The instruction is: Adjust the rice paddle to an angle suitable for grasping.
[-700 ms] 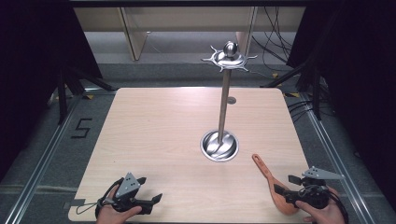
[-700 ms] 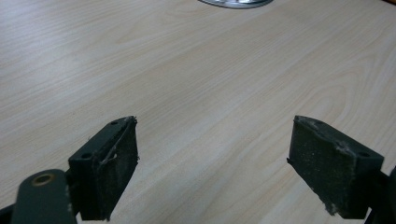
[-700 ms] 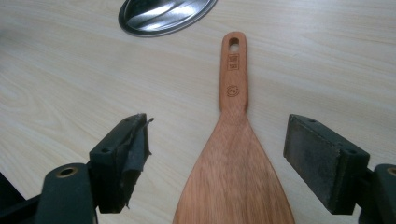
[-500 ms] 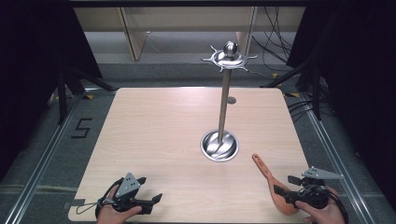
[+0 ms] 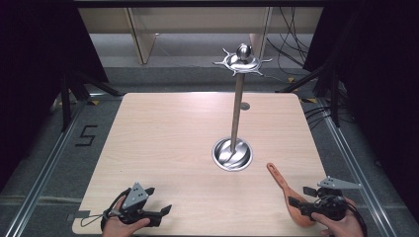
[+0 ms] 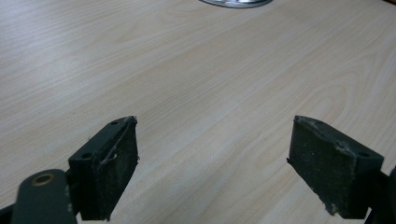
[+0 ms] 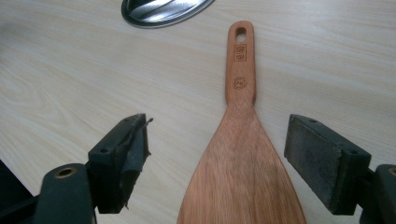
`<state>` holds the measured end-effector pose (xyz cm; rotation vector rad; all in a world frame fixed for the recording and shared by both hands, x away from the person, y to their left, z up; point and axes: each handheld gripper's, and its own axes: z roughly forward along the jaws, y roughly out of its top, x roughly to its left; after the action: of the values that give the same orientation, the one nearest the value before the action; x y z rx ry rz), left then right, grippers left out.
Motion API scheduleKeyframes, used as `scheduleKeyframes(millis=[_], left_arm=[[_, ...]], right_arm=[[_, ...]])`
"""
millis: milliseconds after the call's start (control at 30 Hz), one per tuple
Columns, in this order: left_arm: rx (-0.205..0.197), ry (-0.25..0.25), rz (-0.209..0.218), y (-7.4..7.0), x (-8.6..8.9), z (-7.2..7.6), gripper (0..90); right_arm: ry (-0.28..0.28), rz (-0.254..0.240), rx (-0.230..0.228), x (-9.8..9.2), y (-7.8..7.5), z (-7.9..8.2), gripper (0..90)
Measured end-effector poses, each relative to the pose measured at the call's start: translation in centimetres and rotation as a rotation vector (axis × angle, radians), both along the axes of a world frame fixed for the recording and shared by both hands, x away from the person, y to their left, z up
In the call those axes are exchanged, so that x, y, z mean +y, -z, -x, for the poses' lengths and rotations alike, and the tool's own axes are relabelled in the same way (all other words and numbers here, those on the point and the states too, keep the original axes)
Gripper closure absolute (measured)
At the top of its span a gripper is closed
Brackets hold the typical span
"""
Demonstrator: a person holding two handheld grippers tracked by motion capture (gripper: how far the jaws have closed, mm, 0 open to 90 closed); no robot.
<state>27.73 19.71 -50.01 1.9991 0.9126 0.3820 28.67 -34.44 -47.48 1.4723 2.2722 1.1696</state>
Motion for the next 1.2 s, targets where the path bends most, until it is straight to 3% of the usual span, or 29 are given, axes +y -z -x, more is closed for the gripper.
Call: scheduleKeyframes(millis=[267, 333, 367, 433, 467, 600, 633, 700, 733, 767, 800, 833, 867, 933, 967, 1000, 1133, 1200], left_arm=[[-0.003, -0.004, 0.001, 0.0, 0.0, 0.0, 15.1], [-0.008, 0.001, -0.009, -0.1, 0.1, -0.1, 15.1], [-0.004, -0.001, -0.003, 0.0, 0.0, 0.0, 15.1], [-0.004, -0.004, 0.001, 0.0, 0.0, 0.0, 15.1], [-0.007, 0.0, -0.009, 0.0, 0.1, -0.1, 15.1], [-0.006, 0.001, -0.013, 0.0, 0.1, -0.1, 15.1], [-0.006, 0.001, -0.013, 0.0, 0.1, -0.1, 15.1], [-0.002, -0.001, -0.005, 0.0, 0.0, 0.0, 15.1], [-0.002, -0.002, -0.003, 0.0, 0.0, 0.0, 15.1], [-0.001, -0.002, -0.002, 0.0, 0.0, 0.0, 15.1], [-0.001, -0.001, -0.005, 0.0, 0.0, 0.0, 15.1], [0.0, -0.001, -0.006, 0.0, 0.0, 0.0, 15.1], [-0.001, 0.0, -0.008, 0.0, 0.0, -0.1, 15.1], [-0.001, -0.001, -0.006, 0.0, 0.0, 0.0, 15.1], [-0.001, -0.001, -0.006, 0.0, 0.0, 0.0, 15.1], [-0.001, -0.001, -0.007, 0.0, 0.0, 0.0, 15.1], [-0.007, 0.0, -0.014, 0.0, 0.1, -0.1, 15.1], [-0.006, -0.001, -0.016, 0.0, 0.1, -0.1, 15.1]], right_arm=[[0.003, -0.013, 0.024, 0.2, 0.1, -0.1, 22.7], [-0.006, 0.012, 0.0, 0.2, 0.2, -0.2, 23.1], [0.004, -0.023, 0.028, 0.5, 0.2, -0.1, 23.2], [0.006, -0.026, 0.034, 0.6, 0.2, -0.1, 23.2], [-0.023, -0.005, 0.0, 0.3, 0.3, -0.4, 23.3], [0.004, -0.01, 0.047, 0.7, 0.0, -0.4, 22.9], [-0.024, -0.007, 0.019, 0.6, 0.2, -0.8, 22.7], [-0.032, 0.006, 0.014, 0.4, 0.0, -0.9, 22.4], [-0.017, -0.012, 0.003, 0.4, 0.0, -1.0, 21.3], [-0.006, -0.008, 0.016, 0.5, -0.1, -0.9, 20.5], [-0.016, 0.011, 0.001, 0.4, -0.1, -1.0, 20.1], [-0.007, -0.02, 0.038, 0.5, -0.2, -0.9, 20.0], [-0.029, -0.01, 0.009, 0.4, 0.0, -1.2, 19.7], [-0.022, -0.014, 0.019, 0.5, 0.0, -1.3, 19.6], [-0.018, 0.006, 0.014, 0.4, -0.1, -1.4, 19.6], [0.004, -0.016, 0.036, 0.7, -0.2, -1.5, 19.6], [-0.023, 0.031, 0.003, 0.6, -0.2, -2.1, 20.3], [-0.016, 0.049, 0.032, 0.9, -0.4, -2.3, 21.8]])
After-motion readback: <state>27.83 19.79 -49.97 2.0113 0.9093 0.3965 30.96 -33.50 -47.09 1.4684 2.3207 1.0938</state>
